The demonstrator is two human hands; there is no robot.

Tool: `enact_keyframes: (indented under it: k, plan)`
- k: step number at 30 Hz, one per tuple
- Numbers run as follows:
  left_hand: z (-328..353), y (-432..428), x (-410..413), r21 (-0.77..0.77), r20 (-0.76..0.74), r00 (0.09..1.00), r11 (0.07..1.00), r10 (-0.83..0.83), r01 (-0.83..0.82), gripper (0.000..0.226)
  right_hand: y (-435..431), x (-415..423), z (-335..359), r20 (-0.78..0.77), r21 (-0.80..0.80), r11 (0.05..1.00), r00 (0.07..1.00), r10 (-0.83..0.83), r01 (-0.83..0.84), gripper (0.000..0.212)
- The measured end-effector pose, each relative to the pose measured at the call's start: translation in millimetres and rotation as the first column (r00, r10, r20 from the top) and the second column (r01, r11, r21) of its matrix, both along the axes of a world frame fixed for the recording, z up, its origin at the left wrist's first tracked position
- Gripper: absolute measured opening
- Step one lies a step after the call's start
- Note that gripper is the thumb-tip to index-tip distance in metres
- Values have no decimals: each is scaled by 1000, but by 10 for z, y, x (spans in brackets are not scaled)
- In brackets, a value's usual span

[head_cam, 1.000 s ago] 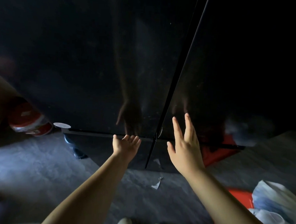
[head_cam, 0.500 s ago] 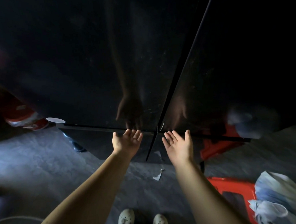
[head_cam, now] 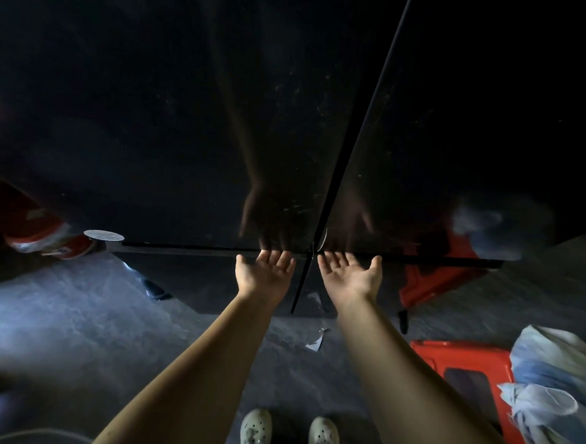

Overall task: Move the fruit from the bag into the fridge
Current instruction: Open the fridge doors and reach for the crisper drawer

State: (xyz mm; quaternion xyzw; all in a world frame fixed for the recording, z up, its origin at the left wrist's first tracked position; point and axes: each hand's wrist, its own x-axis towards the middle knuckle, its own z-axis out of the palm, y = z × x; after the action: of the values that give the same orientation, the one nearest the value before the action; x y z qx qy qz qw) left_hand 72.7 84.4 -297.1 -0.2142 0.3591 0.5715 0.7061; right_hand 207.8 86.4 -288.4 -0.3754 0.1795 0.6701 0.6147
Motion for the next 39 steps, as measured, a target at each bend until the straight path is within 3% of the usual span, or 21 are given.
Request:
enact_keyframes:
  k: [6,17,27,39]
  plan:
    - [41,-8,-39,-18,31,999,1000,21,-20,71,-42,81,-21,-19,2,1000,999,26,-26,76]
    - [105,-80,-85,-24,52,998,999,30,-29,73,-209,119,-27,98,-70,997,994,51,-44,67]
    - [85,-348,-92,-38,-37,999,999,-8,6,75,-486,257,19,133,-63,992,984,120,-112,73]
    - [73,-835,-109,86,-135,986,990,-97,109,73,-641,338,-21,135,-23,981,972,193,-191,74]
